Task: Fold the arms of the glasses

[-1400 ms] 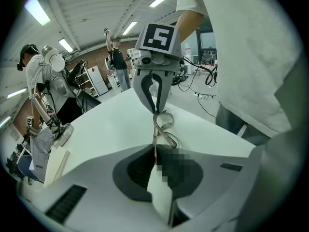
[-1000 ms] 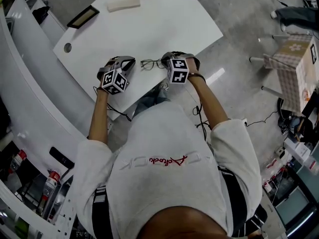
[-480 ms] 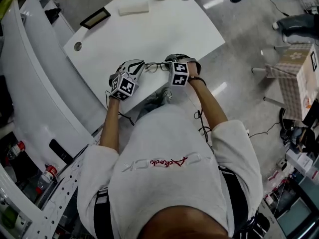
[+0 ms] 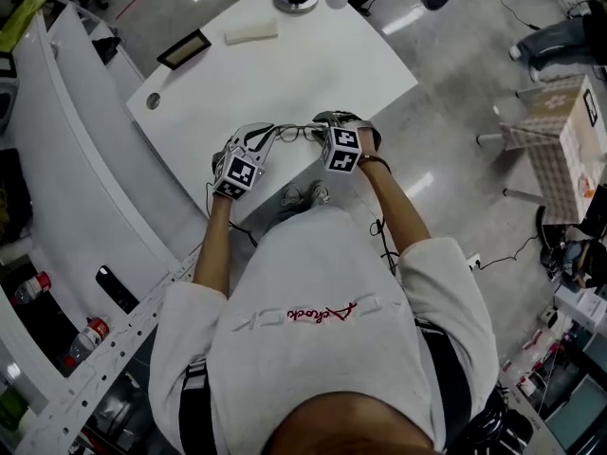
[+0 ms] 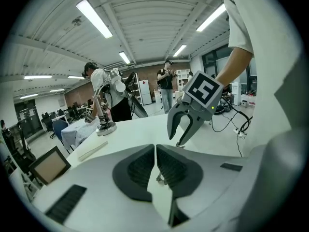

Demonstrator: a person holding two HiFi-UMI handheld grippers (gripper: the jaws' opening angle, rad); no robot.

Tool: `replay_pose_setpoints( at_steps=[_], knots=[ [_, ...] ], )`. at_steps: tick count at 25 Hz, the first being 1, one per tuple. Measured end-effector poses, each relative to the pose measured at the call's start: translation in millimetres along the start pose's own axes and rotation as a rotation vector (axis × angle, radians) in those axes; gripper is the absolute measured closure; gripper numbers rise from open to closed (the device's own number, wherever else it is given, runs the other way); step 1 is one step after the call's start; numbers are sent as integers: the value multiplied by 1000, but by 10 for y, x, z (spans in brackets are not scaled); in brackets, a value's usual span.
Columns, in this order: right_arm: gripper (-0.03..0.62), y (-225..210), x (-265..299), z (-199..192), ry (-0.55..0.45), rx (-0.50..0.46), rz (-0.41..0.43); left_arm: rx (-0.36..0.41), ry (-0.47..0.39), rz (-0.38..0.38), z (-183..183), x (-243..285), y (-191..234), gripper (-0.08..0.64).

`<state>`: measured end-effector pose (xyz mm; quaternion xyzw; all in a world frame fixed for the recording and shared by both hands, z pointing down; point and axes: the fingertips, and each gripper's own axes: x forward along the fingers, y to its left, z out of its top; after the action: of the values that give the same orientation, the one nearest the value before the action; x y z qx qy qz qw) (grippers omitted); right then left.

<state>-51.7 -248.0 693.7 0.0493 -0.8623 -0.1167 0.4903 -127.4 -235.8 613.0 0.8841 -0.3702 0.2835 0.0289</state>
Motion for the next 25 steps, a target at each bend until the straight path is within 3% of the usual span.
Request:
replay_pose_setpoints(
  at_steps=[6,11,16,18,21,25],
  knots=[
    [489,-5,-240,119,-98,139,-77,-26,-52,0,148,12,-65,518],
    [586,27,-474,83,-147,221,-150,-67,-88,-19,287,58,-180,529],
    [588,49,-729,53,-249,374,-192,-143,-137,-26,426,48,-322,529],
    [588,31,-883,44,-359,505,-204,-198,-167,-19,468,43,-382,529],
    [588,-18,-1212,37,-600,700,-242,-318,-227,-5,542,-7,-454,529],
    [588,-55,-1614,10,-867,868,-277,-475,-329,7,684,-96,-483,531]
  ],
)
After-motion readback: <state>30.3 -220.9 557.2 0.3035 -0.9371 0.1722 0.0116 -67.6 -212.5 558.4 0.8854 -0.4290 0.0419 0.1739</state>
